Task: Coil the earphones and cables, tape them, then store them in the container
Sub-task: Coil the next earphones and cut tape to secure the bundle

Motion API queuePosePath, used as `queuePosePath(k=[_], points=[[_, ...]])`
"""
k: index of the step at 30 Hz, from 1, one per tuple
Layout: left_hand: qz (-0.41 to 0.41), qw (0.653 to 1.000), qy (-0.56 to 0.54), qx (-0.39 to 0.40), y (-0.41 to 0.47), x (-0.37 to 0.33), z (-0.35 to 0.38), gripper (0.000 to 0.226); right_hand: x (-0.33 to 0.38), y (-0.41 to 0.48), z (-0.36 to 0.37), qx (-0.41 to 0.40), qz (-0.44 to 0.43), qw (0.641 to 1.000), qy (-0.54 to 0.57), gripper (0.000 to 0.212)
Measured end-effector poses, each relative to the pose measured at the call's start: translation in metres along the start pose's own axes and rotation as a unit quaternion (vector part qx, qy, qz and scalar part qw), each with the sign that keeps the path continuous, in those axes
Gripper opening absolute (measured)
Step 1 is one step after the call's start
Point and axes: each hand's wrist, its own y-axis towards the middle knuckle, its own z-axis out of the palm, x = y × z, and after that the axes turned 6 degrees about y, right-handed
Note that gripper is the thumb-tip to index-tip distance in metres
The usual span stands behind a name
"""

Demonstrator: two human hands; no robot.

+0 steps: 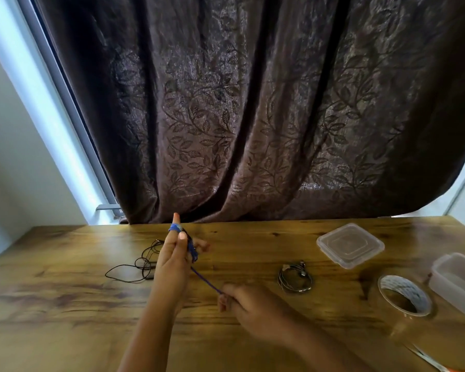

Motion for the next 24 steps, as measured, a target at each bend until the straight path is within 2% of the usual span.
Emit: queuePosePath(k=[2, 4, 7, 9, 12, 14, 16, 18, 21, 24], points=[[0.014, 0.993, 0.117, 0.022, 0.002, 0.005, -0.004, 0.032, 0.002, -0.006, -0.015, -0.003, 0.000, 0.998, -0.058, 0.022], [-0.006, 0.978, 0.204, 0.047, -0.001, 0.010, -0.005, 0.026, 0.009, -0.007, -0.033, -0.019, -0.016, 0.994, -0.104, 0.024], [-0.077, 0.959, 0.232, 0.142, -0.011, 0.013, -0.004, 0.017, 0.021, -0.001, -0.059, -0.060, -0.060, 0.984, -0.160, 0.023], [-0.137, 0.946, 0.195, 0.219, -0.015, 0.012, 0.000, 0.019, 0.027, 0.007, -0.076, -0.080, -0.093, 0.978, -0.168, 0.020], [-0.193, 0.947, 0.085, 0.240, -0.023, 0.008, 0.007, 0.028, 0.027, 0.018, -0.091, -0.118, -0.121, 0.978, -0.122, 0.017], [-0.191, 0.948, -0.004, 0.257, -0.026, 0.001, 0.013, 0.037, 0.023, 0.024, -0.087, -0.157, -0.133, 0.977, -0.056, 0.016], [-0.178, 0.942, -0.084, 0.272, -0.026, -0.006, 0.017, 0.042, 0.023, 0.026, -0.079, -0.183, -0.137, 0.972, 0.059, 0.015], [-0.171, 0.935, -0.152, 0.272, -0.027, -0.008, 0.020, 0.040, 0.022, 0.027, -0.071, -0.201, -0.133, 0.959, 0.146, 0.014], [-0.178, 0.924, -0.236, 0.245, -0.029, -0.003, 0.018, 0.038, 0.009, 0.034, -0.064, -0.205, -0.104, 0.963, 0.142, 0.013], [-0.184, 0.911, -0.292, 0.227, -0.032, 0.000, 0.019, 0.035, 0.002, 0.035, -0.054, -0.209, -0.056, 0.956, 0.201, 0.017]])
